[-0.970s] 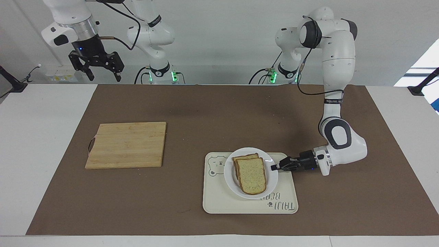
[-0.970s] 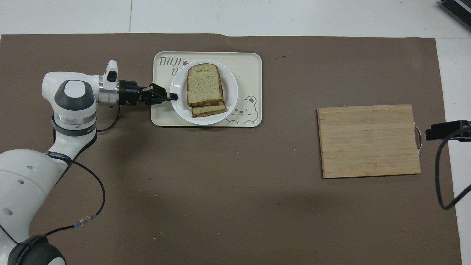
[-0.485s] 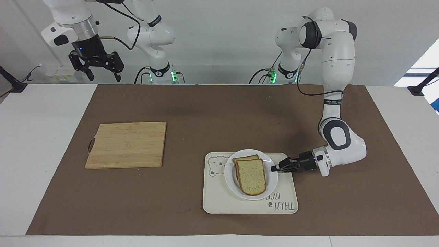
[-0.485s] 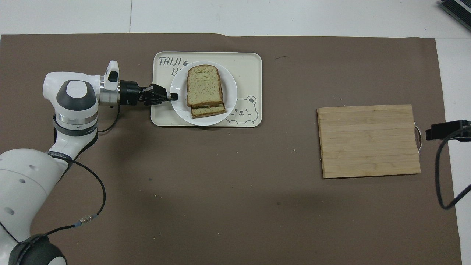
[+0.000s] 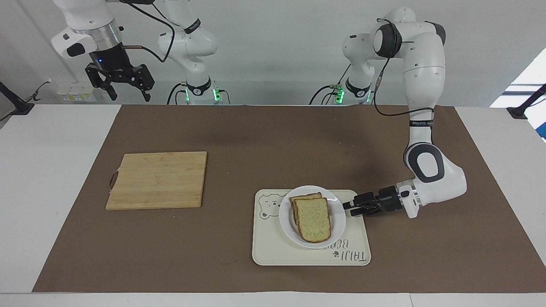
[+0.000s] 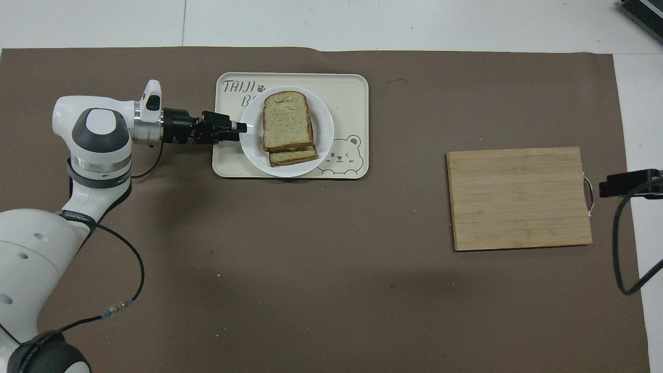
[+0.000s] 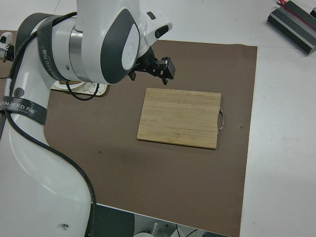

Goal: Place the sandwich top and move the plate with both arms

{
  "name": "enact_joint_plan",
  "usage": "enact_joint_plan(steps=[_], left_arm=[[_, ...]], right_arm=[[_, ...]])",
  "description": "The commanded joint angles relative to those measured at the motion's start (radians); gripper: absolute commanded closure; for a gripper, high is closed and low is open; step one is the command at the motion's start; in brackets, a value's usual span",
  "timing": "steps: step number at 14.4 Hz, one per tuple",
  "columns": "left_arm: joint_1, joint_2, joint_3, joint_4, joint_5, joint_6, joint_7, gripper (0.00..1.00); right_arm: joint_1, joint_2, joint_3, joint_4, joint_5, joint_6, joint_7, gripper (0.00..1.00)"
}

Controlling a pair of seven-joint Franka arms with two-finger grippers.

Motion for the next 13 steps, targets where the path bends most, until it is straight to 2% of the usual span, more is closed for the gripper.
enact_joint_plan(steps=[1,8,10,13], left_arm=[[-0.008,-0.105,0.001,-0.028,0.127,0.043,-0.182,0.00],[0.002,-0.280,0.001,-0.031,0.624,0.001,-0.472,0.00],[0.009,-0.318,0.003,-0.031,0.711,-0.019,-0.497,0.00],[0.010,-0.383,0.032,-0.028,0.909,-0.021,-0.497,0.00]], right_arm=[[-0.004,-0.003,0.002,0.007,-0.003,-0.015,-0.023,0.00],[-0.004,-0.003,0.002,0.007,-0.003,-0.015,-0.023,0.00],[-0.004,-0.003,0.002,0.007,-0.003,-0.015,-0.023,0.00],[-0.004,-0.003,0.002,0.007,-0.003,-0.015,-0.023,0.00]])
